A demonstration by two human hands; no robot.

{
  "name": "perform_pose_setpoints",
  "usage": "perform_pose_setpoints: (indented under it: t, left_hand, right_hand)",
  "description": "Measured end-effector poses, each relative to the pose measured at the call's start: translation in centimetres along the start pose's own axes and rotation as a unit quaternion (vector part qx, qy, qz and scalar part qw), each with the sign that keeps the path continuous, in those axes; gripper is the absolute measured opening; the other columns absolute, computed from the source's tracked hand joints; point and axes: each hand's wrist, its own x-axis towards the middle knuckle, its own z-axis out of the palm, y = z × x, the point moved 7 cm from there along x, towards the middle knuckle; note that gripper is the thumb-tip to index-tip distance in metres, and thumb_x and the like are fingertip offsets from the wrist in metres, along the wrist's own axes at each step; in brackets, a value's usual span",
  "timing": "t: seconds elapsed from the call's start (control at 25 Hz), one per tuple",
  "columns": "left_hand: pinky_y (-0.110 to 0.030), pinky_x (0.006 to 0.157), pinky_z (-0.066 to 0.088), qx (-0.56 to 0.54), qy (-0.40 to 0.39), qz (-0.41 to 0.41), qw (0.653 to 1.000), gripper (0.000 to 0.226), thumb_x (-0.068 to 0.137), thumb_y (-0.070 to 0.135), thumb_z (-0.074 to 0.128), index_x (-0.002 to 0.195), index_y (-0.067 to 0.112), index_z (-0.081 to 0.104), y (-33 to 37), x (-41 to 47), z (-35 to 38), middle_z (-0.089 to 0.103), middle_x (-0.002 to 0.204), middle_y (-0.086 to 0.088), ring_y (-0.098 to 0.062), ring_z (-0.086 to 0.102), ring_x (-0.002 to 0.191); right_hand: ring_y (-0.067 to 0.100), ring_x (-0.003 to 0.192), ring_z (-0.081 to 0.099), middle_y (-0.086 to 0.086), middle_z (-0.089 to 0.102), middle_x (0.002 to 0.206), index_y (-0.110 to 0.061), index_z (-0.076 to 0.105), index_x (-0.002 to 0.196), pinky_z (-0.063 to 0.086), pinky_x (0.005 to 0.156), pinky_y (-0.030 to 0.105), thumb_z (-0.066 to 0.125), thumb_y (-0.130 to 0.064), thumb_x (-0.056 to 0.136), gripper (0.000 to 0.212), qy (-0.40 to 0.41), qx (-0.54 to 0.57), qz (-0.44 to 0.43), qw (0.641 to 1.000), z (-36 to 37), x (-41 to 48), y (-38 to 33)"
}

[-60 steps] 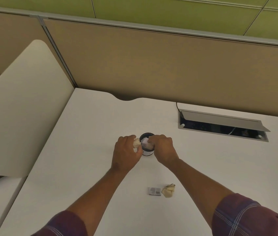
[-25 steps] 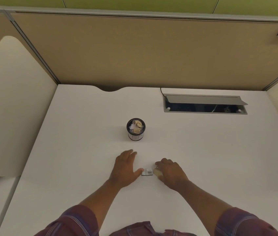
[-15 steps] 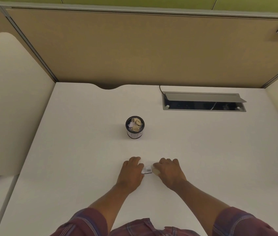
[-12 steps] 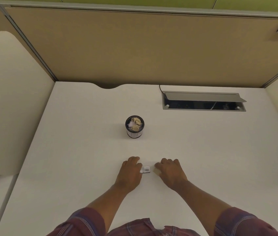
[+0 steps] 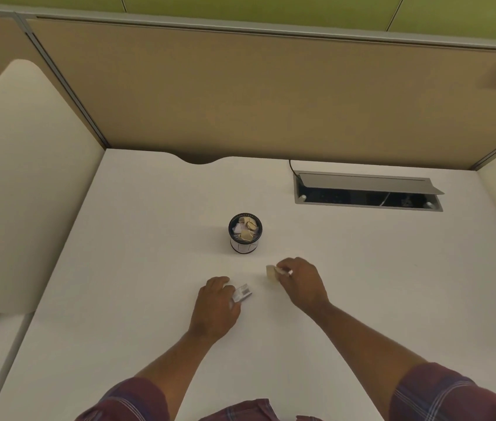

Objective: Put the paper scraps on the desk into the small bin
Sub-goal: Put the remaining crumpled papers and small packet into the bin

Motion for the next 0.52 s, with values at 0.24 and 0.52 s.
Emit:
perform_pose_setpoints:
  t: [0.24,0.52]
  left_hand:
    - [-0.04,0.094,0.052,-0.015,0.024,-0.046,0.999,0.031,0.076,0.032,0.076,0.102,0.016,0.072,-2.1,0.2,-1.3,0.066,0.125,-0.005,-0.026,0.06,0.118]
    - [-0.038,0.095,0.051,-0.038,0.051,-0.065,0.996,0.029,0.078,0.035,0.073,0.102,0.019,0.07,-3.5,0.0,-1.7,0.065,0.127,-0.002,-0.022,0.058,0.12]
  right_hand:
    - [0.008,0.078,0.057,-0.007,0.065,0.09,-0.021,0.068,0.096,0.05,0.068,0.023,0.066,-0.03,0.088,0.011,0.057,0.035,-0.055,0.996,-2.1,6.2,-8.2]
    - [0.024,0.082,0.057,0.009,0.057,0.095,-0.007,0.065,0.093,0.047,0.067,0.031,0.06,-0.013,0.087,0.01,-0.002,-0.079,-0.07,0.994,1.0,11.1,-12.2]
